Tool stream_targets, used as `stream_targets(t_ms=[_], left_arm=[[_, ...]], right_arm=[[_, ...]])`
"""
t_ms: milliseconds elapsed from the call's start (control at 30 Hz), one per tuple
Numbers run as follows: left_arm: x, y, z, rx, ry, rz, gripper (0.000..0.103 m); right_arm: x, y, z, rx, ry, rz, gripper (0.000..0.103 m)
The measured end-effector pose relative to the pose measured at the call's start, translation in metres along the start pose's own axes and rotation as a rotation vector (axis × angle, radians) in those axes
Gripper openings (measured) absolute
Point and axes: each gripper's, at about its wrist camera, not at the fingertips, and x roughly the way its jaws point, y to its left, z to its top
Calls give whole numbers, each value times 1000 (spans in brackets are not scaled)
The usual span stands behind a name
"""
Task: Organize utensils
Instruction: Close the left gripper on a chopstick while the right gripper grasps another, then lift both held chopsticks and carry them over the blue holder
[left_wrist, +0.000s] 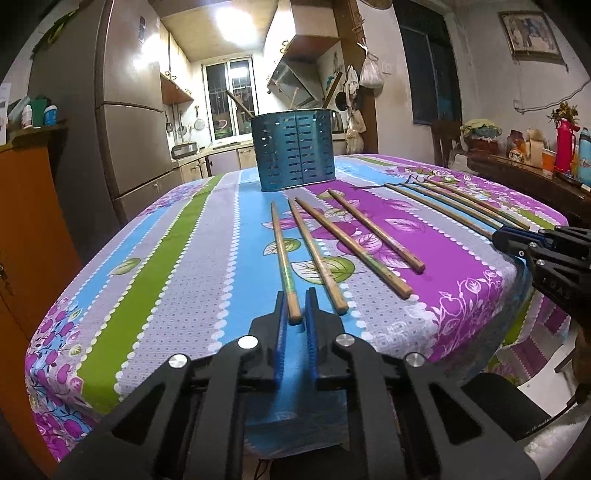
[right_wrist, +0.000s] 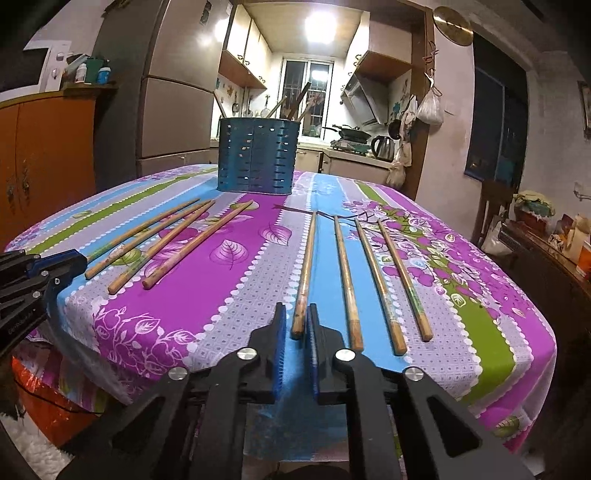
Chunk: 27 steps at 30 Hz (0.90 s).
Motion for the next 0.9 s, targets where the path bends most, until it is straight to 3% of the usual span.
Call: stream_targets(t_ms=[500, 767, 900], left_arm=[[-3, 10, 2, -41, 15, -13, 6], [-37, 17, 20, -49, -50, 8, 5], [-57, 32, 44, -116, -102, -3, 5]], right_arm=[[-4, -11, 7, 75, 23, 10, 7], [-37, -17, 24, 28, -51, -1, 7], [-60, -24, 47, -13, -123, -4, 7]])
